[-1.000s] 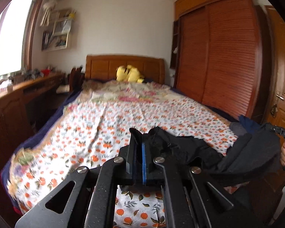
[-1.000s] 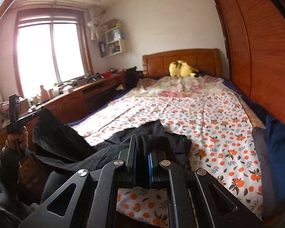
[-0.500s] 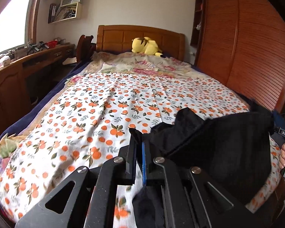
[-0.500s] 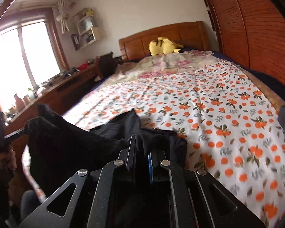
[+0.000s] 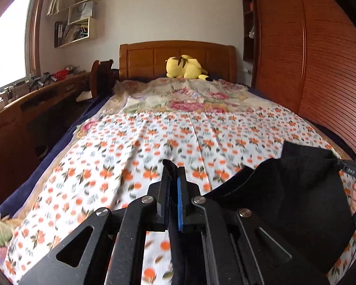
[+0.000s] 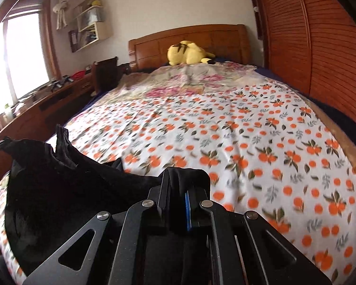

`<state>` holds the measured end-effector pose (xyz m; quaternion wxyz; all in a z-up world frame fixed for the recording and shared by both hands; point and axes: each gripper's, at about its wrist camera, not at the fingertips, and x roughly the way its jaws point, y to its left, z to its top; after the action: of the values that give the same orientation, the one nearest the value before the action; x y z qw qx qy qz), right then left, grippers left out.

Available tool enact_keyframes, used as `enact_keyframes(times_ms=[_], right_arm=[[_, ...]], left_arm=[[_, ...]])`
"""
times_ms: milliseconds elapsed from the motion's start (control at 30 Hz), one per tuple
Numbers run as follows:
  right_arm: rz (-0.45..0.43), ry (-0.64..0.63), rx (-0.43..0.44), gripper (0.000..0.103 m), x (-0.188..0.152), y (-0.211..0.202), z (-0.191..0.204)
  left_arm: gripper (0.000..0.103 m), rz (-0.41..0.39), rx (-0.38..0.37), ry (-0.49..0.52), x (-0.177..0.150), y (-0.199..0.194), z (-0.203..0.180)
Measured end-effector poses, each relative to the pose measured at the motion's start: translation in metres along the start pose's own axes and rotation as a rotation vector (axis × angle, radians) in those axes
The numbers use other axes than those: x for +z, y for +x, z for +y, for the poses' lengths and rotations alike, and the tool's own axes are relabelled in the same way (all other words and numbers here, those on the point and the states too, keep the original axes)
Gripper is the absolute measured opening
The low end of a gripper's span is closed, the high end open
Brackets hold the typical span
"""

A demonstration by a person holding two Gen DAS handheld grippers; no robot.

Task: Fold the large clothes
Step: 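Lift the hem with both tools and fold it toward the collar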

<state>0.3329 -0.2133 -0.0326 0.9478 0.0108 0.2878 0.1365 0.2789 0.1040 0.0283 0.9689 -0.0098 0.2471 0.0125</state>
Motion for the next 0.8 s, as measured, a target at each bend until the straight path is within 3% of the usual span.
enact_keyframes(times_ms=[267, 433, 500, 567, 600, 800], right_arm=[[0.058, 0.037, -0.104, 0.009, 0.010, 0.068, 0.010], [0.112, 0.015, -0.138, 0.009, 0.009, 0.093, 0.022], [0.139, 0.013, -0.147, 0.010, 0.008, 0.099, 0.026], [0.166, 0.007, -0.158, 0.012, 0.009, 0.103, 0.030], [0.167, 0.008, -0.156, 0.014, 0.011, 0.103, 0.031], [0.157, 0.069, -0.106, 0.034, 0.030, 0.101, 0.021]], left_arm=[[0.005, 0.032, -0.006, 0.063, 0.033, 0.032, -0.010], [0.007, 0.053, -0.023, 0.106, 0.025, 0.031, -0.020], [0.010, 0.077, -0.021, 0.120, 0.018, 0.031, -0.021], [0.033, 0.084, -0.020, 0.129, 0.014, 0.029, -0.021], [0.036, 0.080, -0.022, 0.127, 0.012, 0.024, -0.020], [0.038, 0.076, -0.013, 0.117, 0.008, 0.003, -0.016]])
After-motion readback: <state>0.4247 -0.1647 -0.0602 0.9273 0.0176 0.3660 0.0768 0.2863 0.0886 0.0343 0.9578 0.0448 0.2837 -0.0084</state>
